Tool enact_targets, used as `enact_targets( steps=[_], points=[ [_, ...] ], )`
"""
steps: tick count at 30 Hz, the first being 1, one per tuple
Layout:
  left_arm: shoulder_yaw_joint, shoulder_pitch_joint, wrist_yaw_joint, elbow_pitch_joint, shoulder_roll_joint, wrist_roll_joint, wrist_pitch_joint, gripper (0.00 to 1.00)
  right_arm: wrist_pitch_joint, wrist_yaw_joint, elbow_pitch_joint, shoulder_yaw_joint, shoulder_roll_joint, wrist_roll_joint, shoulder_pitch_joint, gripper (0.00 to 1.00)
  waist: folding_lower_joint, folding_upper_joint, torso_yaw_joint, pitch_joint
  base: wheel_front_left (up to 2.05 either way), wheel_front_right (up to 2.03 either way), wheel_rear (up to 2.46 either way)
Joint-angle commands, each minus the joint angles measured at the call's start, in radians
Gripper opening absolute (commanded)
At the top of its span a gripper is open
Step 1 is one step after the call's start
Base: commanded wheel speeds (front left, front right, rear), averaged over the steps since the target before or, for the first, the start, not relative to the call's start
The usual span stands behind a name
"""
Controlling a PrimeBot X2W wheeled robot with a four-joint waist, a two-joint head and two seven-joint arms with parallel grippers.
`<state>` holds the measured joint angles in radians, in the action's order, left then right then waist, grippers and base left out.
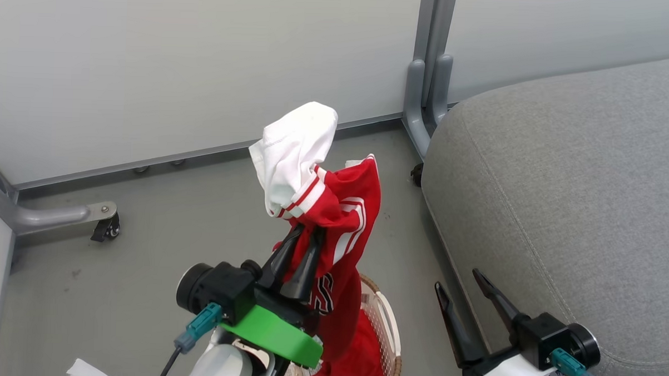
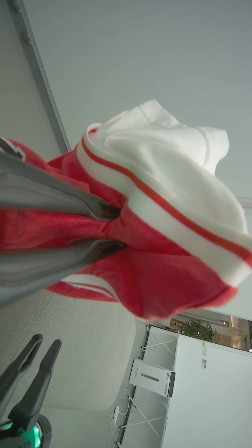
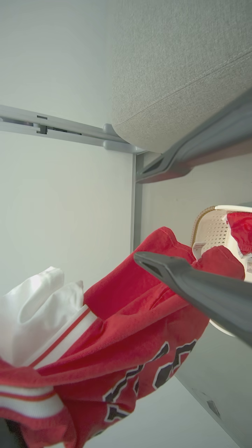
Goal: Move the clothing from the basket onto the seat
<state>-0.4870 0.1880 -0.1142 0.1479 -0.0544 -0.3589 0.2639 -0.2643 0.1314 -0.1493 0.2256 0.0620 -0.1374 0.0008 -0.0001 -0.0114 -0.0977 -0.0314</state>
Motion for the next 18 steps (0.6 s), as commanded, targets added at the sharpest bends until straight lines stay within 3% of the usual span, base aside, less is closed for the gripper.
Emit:
enact_targets(
  steps=[1,18],
  points=[
    [-0.001,-0.007,-0.005,-0.005,0.002,0.004,0.001,0.0,0.0,-0.001,-0.003,0.009,0.002,-0.005,0.013,1.0,0.0001,0.0114,-0.003,-0.005,0.0,0.0,0.0],
    [-0.143,0.096,-0.001,-0.058,0.004,-0.045,0.001,0.0,0.0,-0.001,0.006,0.18,0.016,-0.038,-0.055,1.0,0.0001,0.0114,0.012,0.012,0.0,0.0,0.0]
  ],
)
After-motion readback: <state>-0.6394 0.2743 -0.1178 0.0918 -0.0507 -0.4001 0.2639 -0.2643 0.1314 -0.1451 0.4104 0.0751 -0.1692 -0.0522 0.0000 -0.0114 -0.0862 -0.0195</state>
